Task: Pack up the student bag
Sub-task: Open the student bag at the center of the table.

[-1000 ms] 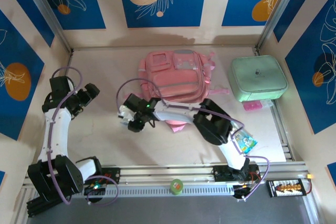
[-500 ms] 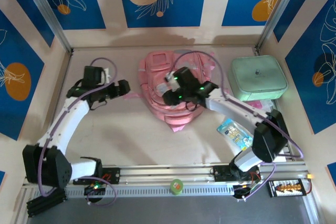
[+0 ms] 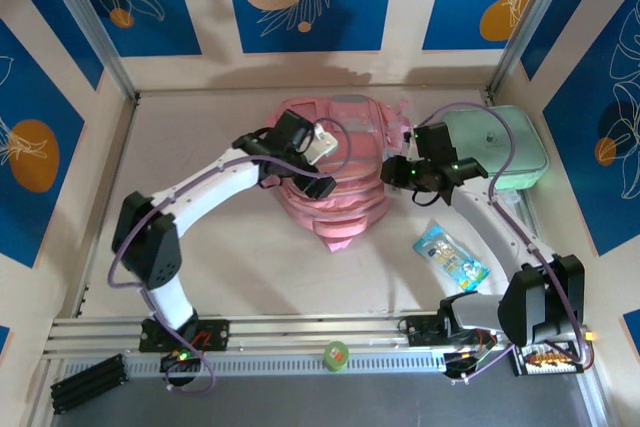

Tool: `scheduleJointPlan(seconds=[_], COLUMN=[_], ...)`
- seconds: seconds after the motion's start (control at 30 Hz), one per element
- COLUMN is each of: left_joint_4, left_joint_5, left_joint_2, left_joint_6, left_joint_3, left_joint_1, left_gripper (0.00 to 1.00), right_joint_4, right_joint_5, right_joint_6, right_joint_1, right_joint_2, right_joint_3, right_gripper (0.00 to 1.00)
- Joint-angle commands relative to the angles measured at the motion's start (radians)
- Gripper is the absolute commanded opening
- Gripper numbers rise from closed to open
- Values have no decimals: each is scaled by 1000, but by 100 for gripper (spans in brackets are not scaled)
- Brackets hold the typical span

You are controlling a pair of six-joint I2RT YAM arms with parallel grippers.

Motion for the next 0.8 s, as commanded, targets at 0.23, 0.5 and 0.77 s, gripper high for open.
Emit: scheduleJointPlan(seconds=[0.23,0.5,0.77], left_joint_4=[-130,-208,-216], left_joint_5=[34,19,76], left_joint_2=[173,235,208], left_joint_6=[457,504,472], left_joint_3=[185,277,311], left_joint_1=[-9,-7,11], left_gripper=[85,59,28], right_joint_4=[1,2,34], right_joint_5=[-102,-104,-172], right_joint_6=[35,41,32], right_joint_1=[-55,-61,-82], right_joint_2=[-56,-77,-82], right_joint_3=[-16,-20,-35], right_gripper=[33,33,34])
